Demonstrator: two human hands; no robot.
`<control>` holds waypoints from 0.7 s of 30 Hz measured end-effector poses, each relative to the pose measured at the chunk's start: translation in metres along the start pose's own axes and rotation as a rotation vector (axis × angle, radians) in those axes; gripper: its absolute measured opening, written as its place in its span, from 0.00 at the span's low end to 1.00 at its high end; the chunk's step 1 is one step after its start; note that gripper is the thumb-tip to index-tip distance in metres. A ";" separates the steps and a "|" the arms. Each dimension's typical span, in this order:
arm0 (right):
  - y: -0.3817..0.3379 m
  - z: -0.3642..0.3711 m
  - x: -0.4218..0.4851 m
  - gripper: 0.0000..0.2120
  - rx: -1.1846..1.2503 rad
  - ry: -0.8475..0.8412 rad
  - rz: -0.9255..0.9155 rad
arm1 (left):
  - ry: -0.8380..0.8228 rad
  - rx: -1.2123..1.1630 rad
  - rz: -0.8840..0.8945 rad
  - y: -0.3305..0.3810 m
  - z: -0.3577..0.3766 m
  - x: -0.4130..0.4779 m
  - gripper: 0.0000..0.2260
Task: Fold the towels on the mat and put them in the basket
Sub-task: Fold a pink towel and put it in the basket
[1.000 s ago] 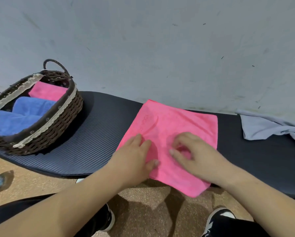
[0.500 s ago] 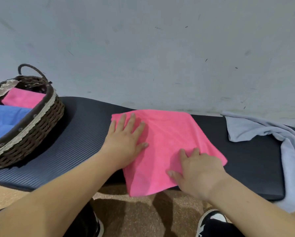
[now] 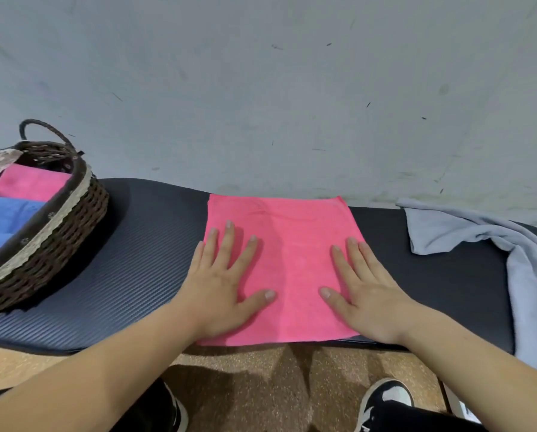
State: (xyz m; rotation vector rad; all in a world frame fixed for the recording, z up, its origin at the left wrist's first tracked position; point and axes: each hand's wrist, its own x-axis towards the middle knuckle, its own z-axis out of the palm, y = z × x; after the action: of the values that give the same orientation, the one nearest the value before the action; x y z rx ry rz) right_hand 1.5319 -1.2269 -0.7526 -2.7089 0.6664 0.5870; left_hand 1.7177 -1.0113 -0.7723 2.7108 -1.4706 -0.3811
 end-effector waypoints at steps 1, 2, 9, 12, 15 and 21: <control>-0.001 0.000 -0.001 0.48 -0.012 -0.004 0.012 | 0.013 -0.006 0.000 -0.003 0.001 -0.001 0.40; -0.001 -0.001 -0.002 0.46 -0.023 -0.009 0.025 | 0.021 -0.009 -0.002 -0.007 0.002 -0.001 0.38; -0.008 0.009 -0.006 0.40 -0.044 0.062 0.048 | 0.051 0.011 0.066 -0.024 -0.002 -0.011 0.35; -0.012 0.012 -0.016 0.38 -0.063 0.122 -0.067 | 0.094 0.037 0.148 -0.018 -0.013 -0.025 0.35; -0.020 0.020 -0.034 0.36 -0.055 0.150 -0.240 | 0.206 -0.006 0.303 -0.003 -0.019 -0.047 0.29; -0.018 0.043 -0.040 0.38 -0.144 0.107 -0.349 | 0.182 0.057 0.410 -0.011 -0.001 -0.084 0.20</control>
State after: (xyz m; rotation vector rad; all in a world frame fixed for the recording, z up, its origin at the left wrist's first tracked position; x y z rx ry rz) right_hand 1.4952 -1.1806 -0.7693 -2.9111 0.1686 0.4186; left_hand 1.6830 -0.9353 -0.7558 2.3181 -1.9386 -0.0728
